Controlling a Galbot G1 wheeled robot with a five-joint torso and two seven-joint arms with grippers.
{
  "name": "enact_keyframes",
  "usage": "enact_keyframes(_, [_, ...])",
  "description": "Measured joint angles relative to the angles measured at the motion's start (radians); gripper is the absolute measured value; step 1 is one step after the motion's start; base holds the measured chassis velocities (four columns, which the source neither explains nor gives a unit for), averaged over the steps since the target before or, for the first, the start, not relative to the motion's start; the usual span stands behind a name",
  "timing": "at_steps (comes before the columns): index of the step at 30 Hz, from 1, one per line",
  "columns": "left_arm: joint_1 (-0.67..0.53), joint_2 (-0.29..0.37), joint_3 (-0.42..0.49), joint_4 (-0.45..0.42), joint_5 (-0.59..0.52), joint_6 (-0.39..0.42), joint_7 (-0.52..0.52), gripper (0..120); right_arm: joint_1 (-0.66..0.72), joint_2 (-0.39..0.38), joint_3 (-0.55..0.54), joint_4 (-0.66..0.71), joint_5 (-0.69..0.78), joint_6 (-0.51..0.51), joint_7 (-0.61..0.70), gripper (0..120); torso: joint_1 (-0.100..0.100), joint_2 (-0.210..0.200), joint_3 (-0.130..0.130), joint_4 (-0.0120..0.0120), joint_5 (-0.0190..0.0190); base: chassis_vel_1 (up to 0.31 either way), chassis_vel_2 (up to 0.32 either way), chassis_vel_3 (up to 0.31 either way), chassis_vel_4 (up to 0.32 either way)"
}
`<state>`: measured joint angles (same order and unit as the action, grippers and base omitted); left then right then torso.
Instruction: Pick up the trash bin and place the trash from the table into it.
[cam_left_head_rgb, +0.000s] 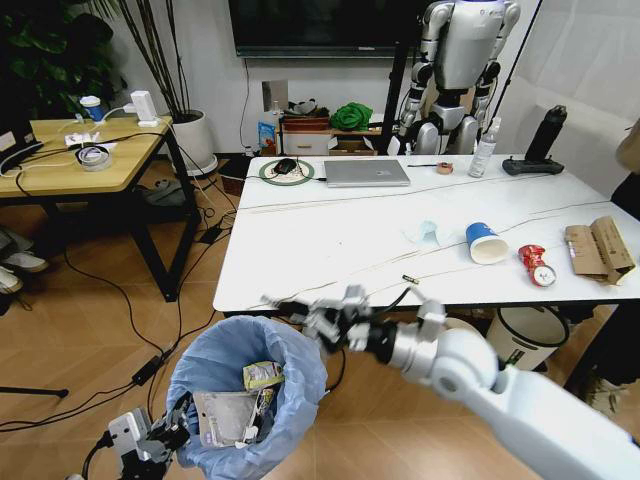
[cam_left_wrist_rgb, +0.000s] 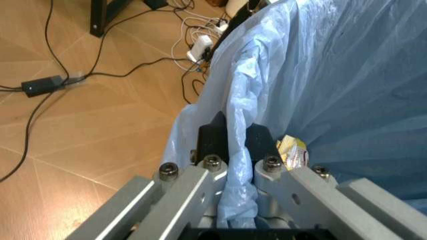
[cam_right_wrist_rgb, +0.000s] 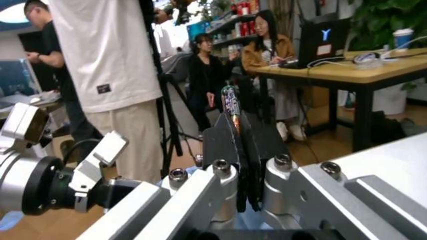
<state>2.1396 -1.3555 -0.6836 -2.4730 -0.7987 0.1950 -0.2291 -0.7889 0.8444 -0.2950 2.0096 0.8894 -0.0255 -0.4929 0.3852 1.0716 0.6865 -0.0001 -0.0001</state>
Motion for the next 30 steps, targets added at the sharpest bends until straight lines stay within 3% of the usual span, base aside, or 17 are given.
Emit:
enact_keyframes(11, [-0.017, -0.005, 0.01, 0.004, -0.008, 0.006, -0.002, 0, 0.04, 0.01, -0.08, -0.012, -0.069, 0.013, -0.001, 0, 0.0, 0.0, 0.0, 0.0001, 0.0, 0.0, 0.0, 0.0, 0.0])
enact_keyframes(16, [-0.015, -0.006, 0.016, -0.003, -0.008, 0.007, -0.004, 0, 0.021, 0.008, -0.081, -0.013, -0.106, 0.023, 0.026, 13, 0.0, 0.0, 0.0, 0.0001, 0.0002, 0.0, 0.0, 0.0, 0.0])
enact_keyframes(21, [-0.01, -0.003, 0.027, -0.007, 0.002, 0.007, -0.004, 0, -0.005, -0.002, -0.011, 0.009, -0.08, 0.01, 0.097, 38, 0.0, 0.0, 0.0, 0.0001, 0.0002, 0.0, 0.0, 0.0, 0.0])
enact_keyframes(23, [-0.009, 0.001, 0.03, -0.006, 0.003, 0.007, -0.003, 0, -0.008, -0.007, 0.016, 0.018, -0.06, -0.004, 0.115, 41, 0.0, 0.0, 0.0, 0.0001, 0.0003, 0.0, 0.0, 0.0, 0.0])
enact_keyframes(30, [-0.01, 0.035, 0.034, -0.001, 0.006, 0.007, -0.003, 0, -0.024, -0.054, 0.253, 0.03, 0.064, -0.171, 0.276, 69, 0.0, 0.0, 0.0, 0.0002, 0.0002, 0.0, 0.0, 0.0, 0.0])
